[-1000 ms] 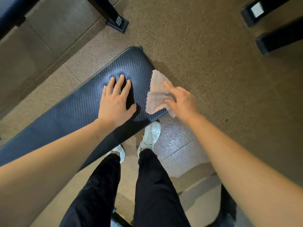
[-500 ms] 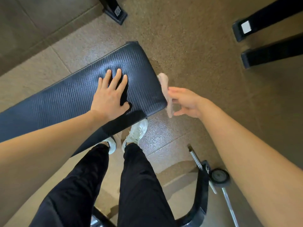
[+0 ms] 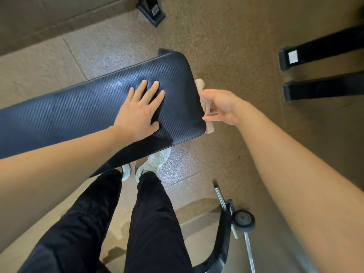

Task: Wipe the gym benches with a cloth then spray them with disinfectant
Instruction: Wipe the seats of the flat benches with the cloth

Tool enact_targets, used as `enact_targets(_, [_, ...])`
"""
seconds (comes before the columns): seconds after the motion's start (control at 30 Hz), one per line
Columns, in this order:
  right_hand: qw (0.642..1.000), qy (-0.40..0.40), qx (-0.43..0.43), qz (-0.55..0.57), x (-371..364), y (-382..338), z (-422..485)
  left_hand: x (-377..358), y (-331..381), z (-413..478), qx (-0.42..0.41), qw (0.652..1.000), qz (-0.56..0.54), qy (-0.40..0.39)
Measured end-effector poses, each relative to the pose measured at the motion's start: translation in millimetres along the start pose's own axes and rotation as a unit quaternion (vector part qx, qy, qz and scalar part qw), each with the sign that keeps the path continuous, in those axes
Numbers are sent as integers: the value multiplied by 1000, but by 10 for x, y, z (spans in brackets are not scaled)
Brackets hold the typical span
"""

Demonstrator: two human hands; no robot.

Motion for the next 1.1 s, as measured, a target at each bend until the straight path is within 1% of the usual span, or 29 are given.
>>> enact_targets(0.1, [1000,16,2,-1,-51,-207,21,70,-95,-27,-7,1000,-23,1])
enact_targets(0.17, [1000,19,4,4,-100,-365,28,118,-178,-80,8,999,-43,1])
enact_targets(0.3, [1000,23,14,-6,-184,-671,63,164,-393,-253,69,996,-53,8])
enact_targets(0.47, [998,25,44,-24,-354,-1016,54,20,-748,-522,173,983,-64,0])
enact_targets(0.53, [998,25,54,-27,-426,-1122,68,-80,-811,-583,178,981,-70,-15])
enact_targets(0.63, [996,34,70,-44,-565,-1248,43,-145,-840,-600,158,985,-55,-27])
enact_targets(0.7, [992,46,83,-81,-656,-1325,21,-147,-838,-591,151,987,-48,-37])
enact_targets(0.8, [975,78,103,-181,-777,-1460,-16,-119,-833,-593,144,987,-56,-50])
enact_targets(0.93, [959,72,115,-250,-884,-1569,6,-72,-934,-617,129,987,-76,-56])
enact_targets(1.03, [930,68,109,-344,-1063,-1603,14,-67,-1005,-620,111,990,-67,-58])
enact_targets(1.1, [913,69,107,-387,-1101,-1603,170,-55,-1021,-617,109,991,-62,-55])
Point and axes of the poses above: each hand's wrist, its own z-axis towards the middle knuckle, its own x-axis out of the back of the hand, y = z × x, the point moved 8 cm from there along z, towards the middle knuckle, and after that the axes turned 8 degrees about z, right-handed, at the moved point
